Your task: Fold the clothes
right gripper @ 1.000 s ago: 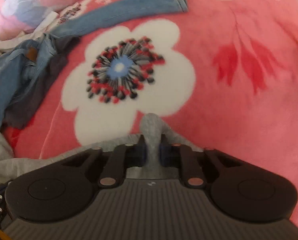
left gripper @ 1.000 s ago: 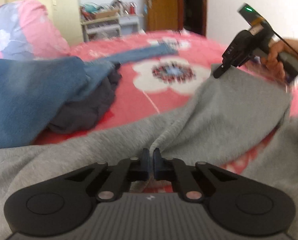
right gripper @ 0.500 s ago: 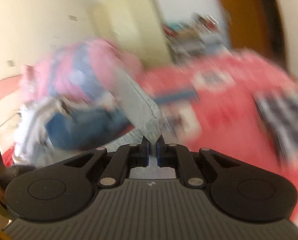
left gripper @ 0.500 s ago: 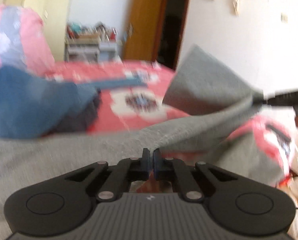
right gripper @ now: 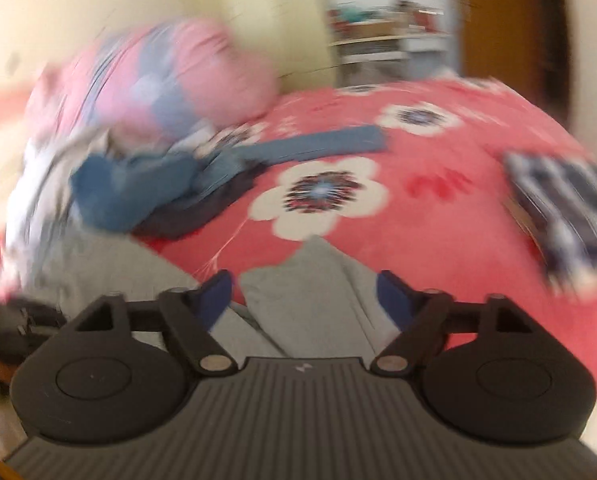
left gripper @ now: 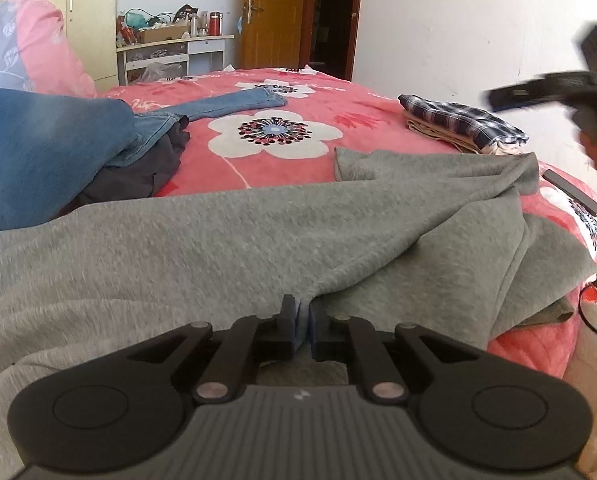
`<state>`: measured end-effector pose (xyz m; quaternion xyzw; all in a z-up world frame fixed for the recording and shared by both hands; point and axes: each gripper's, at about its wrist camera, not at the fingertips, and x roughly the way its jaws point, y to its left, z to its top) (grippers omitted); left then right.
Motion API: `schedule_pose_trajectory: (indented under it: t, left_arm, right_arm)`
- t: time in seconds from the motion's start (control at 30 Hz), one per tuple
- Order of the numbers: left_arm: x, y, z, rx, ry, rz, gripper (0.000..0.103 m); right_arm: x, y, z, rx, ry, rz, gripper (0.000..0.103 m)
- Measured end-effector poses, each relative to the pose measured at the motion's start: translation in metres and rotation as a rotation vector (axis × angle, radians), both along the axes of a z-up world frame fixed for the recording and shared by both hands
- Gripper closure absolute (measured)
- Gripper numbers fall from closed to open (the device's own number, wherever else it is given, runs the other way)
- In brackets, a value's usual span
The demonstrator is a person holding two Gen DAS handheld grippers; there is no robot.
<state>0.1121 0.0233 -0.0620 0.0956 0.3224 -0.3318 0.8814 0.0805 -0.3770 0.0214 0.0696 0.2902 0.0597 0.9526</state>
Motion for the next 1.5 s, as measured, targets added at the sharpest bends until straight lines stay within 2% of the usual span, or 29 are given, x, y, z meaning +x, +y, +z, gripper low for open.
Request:
schedule_pose_trajectory:
  t: [0.1, 0.2, 0.27, 0.3, 0.33, 0.37, 0.4, 0.43, 0.47, 0.57, 0.67, 0.8, 0.87, 0.93, 0.97, 1.03, 1.07, 1.13, 1.17, 1.23, 1.3, 1.37, 1.4, 1.47, 1.5]
  left_arm:
    - [-0.005, 0.002, -0.003, -0.003, -0.002, -0.006, 0.095]
    - [-0.004, 0.004, -0.005, -0.013, 0.004, -0.009, 0.094]
    - [-0.005, 0.004, -0.006, -0.016, 0.003, -0.011, 0.094]
    - [-0.004, 0.005, -0.007, -0.017, 0.002, -0.012, 0.094]
    - [-0.004, 0.005, -0.007, -0.019, 0.003, -0.014, 0.094]
    - [-0.003, 0.005, -0.008, -0.021, 0.005, -0.015, 0.094]
    - [-0.002, 0.005, -0.01, -0.023, 0.008, -0.014, 0.094]
    - [0.0, 0.005, -0.011, -0.024, 0.011, -0.012, 0.094]
    - [0.0, 0.005, -0.011, -0.025, 0.013, -0.011, 0.094]
    - [0.0, 0.005, -0.01, -0.027, 0.016, -0.006, 0.094]
    - [0.0, 0.004, -0.009, -0.029, 0.018, -0.001, 0.094]
    - [-0.001, 0.007, -0.007, -0.038, 0.027, 0.004, 0.094]
    - [-0.002, 0.008, -0.005, -0.041, 0.029, 0.008, 0.094]
    - [-0.003, 0.007, -0.005, -0.036, 0.031, 0.009, 0.094]
    - [-0.003, 0.007, -0.005, -0.032, 0.031, 0.009, 0.094]
    - [-0.004, 0.006, -0.004, -0.024, 0.033, 0.008, 0.094]
    - [-0.004, 0.005, -0.004, -0.02, 0.034, 0.008, 0.094]
    - [-0.004, 0.004, -0.004, -0.013, 0.04, 0.008, 0.094]
    - [-0.004, 0.004, -0.003, -0.01, 0.043, 0.007, 0.093]
    - [-0.004, 0.005, -0.002, -0.01, 0.047, 0.007, 0.093]
    - [-0.005, 0.007, 0.0, -0.013, 0.052, 0.005, 0.093]
    - [-0.005, 0.008, 0.001, -0.02, 0.058, 0.005, 0.093]
    - [-0.005, 0.01, 0.002, -0.034, 0.065, 0.008, 0.093]
    - [-0.004, 0.015, 0.005, -0.073, 0.079, 0.016, 0.092]
    - [-0.004, 0.017, 0.007, -0.096, 0.086, 0.021, 0.092]
  right_arm:
    - [0.064, 0.005, -0.012, -0.071, 0.114, 0.083, 0.018]
    - [0.116, 0.003, -0.039, -0.062, 0.26, 0.153, 0.018]
    - [0.142, 0.001, -0.06, -0.067, 0.375, 0.189, 0.023]
    - [0.149, 0.003, -0.07, -0.075, 0.431, 0.194, 0.028]
    - [0.153, 0.006, -0.077, -0.084, 0.467, 0.203, 0.045]
    - [0.151, 0.011, -0.078, -0.097, 0.474, 0.217, 0.057]
    - [0.149, 0.015, -0.08, -0.11, 0.48, 0.231, 0.062]
    - [0.147, 0.02, -0.079, -0.128, 0.474, 0.247, 0.087]
    - [0.143, 0.023, -0.071, -0.142, 0.44, 0.253, 0.097]
    - [0.128, 0.015, -0.032, -0.109, 0.272, 0.195, 0.097]
    - [0.091, -0.021, 0.025, 0.017, 0.027, 0.043, 0.097]
    - [-0.003, -0.085, 0.074, 0.167, -0.247, -0.211, 0.097]
    - [-0.052, -0.114, 0.077, 0.24, -0.324, -0.346, 0.097]
    - [-0.097, -0.135, 0.06, 0.292, -0.334, -0.49, 0.097]
    - [-0.113, -0.142, 0.044, 0.317, -0.301, -0.542, 0.097]
    - [-0.135, -0.153, 0.004, 0.375, -0.177, -0.633, 0.097]
    - [-0.141, -0.153, -0.017, 0.379, -0.094, -0.674, 0.094]
    - [-0.149, -0.15, -0.053, 0.361, 0.069, -0.742, 0.093]
    - [-0.155, -0.149, -0.063, 0.365, 0.112, -0.766, 0.092]
    - [-0.168, -0.144, -0.062, 0.36, 0.117, -0.782, 0.091]
    - [-0.166, -0.132, -0.042, 0.269, 0.071, -0.77, 0.09]
    - [-0.153, -0.124, -0.021, 0.176, 0.012, -0.703, 0.083]
    - [-0.142, -0.118, -0.011, 0.139, -0.018, -0.644, 0.078]
    - [-0.112, -0.099, 0.005, 0.092, -0.06, -0.474, 0.056]
    - [-0.094, -0.084, 0.01, 0.065, -0.063, -0.369, 0.054]
